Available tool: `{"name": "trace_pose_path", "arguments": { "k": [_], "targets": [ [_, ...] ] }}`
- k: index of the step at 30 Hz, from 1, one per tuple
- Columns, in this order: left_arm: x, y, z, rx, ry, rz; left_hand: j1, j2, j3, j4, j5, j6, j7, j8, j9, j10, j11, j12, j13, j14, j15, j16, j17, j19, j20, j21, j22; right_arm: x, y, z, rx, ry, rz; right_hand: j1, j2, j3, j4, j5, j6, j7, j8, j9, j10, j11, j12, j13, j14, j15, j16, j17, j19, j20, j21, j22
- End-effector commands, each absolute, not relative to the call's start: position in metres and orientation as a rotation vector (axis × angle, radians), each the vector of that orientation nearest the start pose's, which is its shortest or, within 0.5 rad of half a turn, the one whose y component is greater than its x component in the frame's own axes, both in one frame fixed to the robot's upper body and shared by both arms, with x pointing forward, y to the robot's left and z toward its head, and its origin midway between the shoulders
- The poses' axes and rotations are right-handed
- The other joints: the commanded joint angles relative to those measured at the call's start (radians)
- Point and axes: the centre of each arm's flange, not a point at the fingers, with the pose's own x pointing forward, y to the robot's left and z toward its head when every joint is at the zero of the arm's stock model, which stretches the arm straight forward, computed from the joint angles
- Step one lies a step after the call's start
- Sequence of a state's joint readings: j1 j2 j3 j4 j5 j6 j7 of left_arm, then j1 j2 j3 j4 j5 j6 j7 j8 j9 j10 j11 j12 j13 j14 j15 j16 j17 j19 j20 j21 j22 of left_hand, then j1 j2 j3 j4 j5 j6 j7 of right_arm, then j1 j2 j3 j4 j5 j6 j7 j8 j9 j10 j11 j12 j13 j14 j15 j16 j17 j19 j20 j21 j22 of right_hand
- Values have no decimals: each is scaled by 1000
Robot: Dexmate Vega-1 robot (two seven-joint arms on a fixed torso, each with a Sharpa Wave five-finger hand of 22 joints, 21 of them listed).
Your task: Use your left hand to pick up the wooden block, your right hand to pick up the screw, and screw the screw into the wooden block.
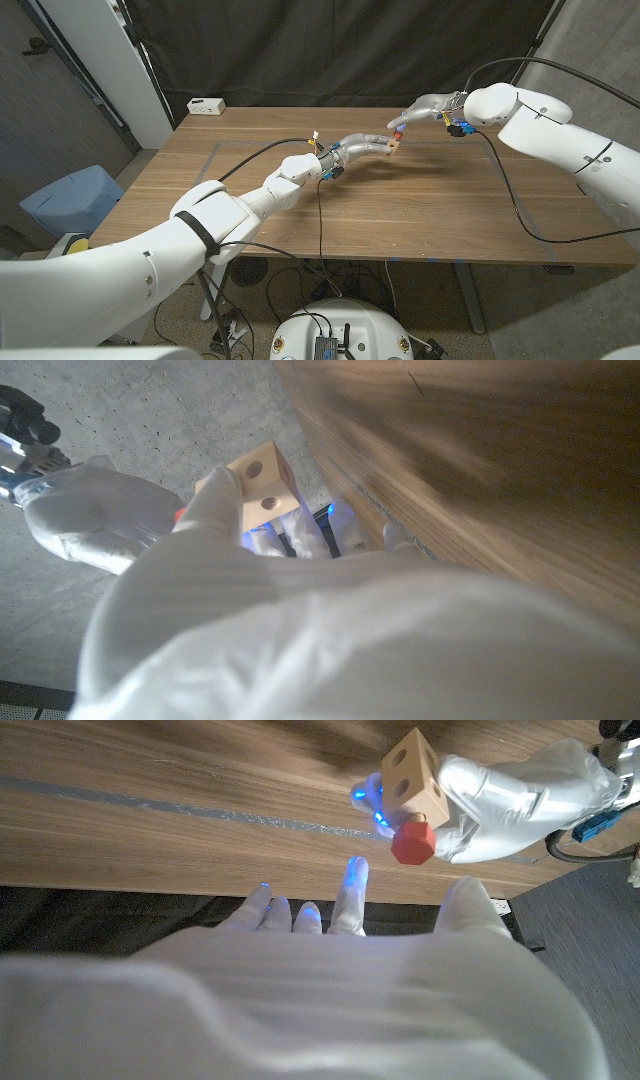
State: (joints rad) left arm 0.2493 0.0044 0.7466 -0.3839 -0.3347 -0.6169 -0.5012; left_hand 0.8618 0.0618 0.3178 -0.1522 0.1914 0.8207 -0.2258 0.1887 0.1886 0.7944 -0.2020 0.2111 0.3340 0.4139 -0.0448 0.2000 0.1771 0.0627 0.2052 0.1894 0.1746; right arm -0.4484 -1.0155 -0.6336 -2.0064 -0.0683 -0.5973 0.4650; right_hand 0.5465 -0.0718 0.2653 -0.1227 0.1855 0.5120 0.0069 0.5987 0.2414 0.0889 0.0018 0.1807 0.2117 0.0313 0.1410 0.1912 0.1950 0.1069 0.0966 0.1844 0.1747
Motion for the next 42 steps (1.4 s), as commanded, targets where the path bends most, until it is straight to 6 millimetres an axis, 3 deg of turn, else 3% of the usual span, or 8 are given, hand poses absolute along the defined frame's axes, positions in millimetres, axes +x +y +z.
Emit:
{"name": "trace_pose_path", "arguments": {
  "k": [1,17,42],
  "targets": [
    [694,31,20,462,-625,-836,6,5,7,1,7,11,1,7,4,-2,-6,6,3,-2,-35,3,3,8,2,4,2,541,-251,145,-1304,-277,233,17,8,8,-13,10,-14,2,-11,-1,-10,-3,5,1,-10,3,-2,0,-8,4,4,1],
    [697,33,18,455,-605,-821,6,6,7,1,6,12,1,7,4,-1,-2,6,3,-1,-35,3,3,8,2,4,2,531,-244,142,-1347,-301,189,60,18,32,-35,16,-33,2,-32,-13,-26,-2,10,0,-28,3,-2,-1,-11,7,6,0],
    [700,35,22,459,-591,-807,3,5,8,1,6,12,1,7,4,1,-2,6,4,1,-36,3,3,7,3,4,2,542,-241,130,-1341,-305,174,182,23,86,-63,19,-42,-12,-52,-26,-44,-13,16,-1,-29,-13,6,-2,2,1,12,-1]
  ]
}}
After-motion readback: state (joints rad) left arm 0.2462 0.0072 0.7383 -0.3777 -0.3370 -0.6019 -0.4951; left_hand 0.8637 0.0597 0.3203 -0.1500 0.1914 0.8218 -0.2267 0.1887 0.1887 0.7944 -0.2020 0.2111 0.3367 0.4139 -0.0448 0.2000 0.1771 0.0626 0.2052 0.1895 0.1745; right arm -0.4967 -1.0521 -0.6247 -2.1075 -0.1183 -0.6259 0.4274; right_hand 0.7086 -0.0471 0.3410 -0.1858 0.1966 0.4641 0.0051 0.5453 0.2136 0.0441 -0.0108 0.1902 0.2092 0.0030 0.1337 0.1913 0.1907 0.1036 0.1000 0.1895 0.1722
